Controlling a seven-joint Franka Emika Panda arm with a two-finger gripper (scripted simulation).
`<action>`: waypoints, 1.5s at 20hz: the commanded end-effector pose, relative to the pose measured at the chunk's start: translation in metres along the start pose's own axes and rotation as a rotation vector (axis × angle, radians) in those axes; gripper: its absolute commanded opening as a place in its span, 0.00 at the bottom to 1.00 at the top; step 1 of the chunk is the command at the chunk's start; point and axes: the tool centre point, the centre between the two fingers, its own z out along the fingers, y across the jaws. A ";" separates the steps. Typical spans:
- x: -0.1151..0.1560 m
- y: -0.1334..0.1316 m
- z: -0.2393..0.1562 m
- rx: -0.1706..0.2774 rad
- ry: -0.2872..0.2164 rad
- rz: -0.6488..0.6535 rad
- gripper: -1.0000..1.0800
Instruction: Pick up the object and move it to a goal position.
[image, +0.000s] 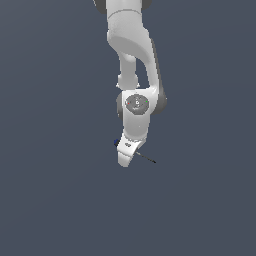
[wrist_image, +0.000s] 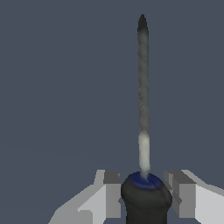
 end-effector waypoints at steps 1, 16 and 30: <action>-0.012 0.016 -0.020 -0.001 0.001 0.000 0.00; -0.081 0.116 -0.137 0.000 0.002 0.000 0.00; -0.115 0.171 -0.196 -0.001 0.001 0.000 0.00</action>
